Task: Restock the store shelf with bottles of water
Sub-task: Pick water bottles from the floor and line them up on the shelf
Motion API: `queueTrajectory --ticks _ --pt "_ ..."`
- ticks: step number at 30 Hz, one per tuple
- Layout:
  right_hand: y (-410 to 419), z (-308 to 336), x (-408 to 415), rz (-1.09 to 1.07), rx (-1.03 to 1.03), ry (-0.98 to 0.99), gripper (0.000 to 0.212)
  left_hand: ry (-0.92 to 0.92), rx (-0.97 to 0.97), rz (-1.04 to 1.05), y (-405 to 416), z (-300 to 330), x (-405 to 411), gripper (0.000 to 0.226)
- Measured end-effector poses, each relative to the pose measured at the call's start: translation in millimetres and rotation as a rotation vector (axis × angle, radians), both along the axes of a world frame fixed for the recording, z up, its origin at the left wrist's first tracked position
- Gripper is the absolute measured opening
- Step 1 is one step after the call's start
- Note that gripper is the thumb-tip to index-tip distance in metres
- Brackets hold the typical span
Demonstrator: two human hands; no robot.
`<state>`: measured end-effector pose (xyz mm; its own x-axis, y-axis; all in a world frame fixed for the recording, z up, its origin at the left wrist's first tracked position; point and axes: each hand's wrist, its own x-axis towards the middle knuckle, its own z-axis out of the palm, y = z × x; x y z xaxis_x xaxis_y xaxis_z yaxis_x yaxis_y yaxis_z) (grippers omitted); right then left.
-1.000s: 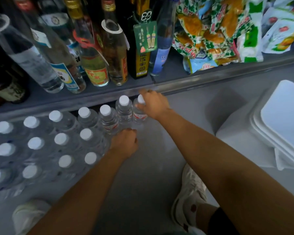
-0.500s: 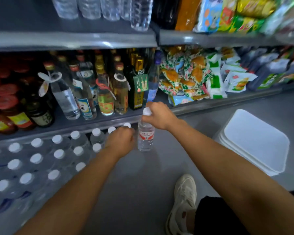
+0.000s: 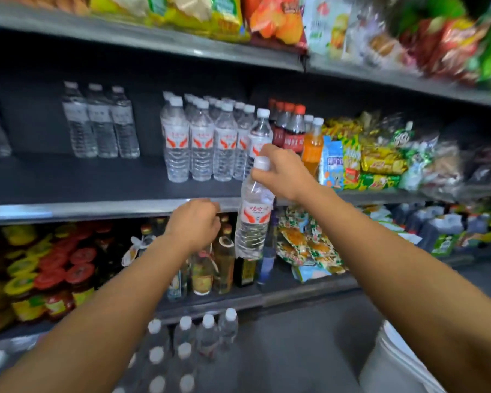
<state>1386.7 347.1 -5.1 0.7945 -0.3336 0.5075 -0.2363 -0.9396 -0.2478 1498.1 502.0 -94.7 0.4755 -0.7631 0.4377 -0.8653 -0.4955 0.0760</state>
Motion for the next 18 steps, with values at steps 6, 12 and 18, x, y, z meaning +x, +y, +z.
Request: queueTrajectory --ticks 6,12,18 --pt "-11.8 63.5 50.1 0.009 -0.094 -0.123 0.032 -0.038 -0.066 0.009 -13.3 54.9 37.6 0.014" --pt "-33.6 92.3 103.9 0.009 -0.132 -0.112 0.032 -0.071 -0.096 0.000 -38.3 72.6 80.2 0.012" --pt "-57.8 88.2 145.4 0.003 -0.124 -0.053 0.030 -0.045 -0.106 -0.010 -64.3 64.3 109.9 0.012"
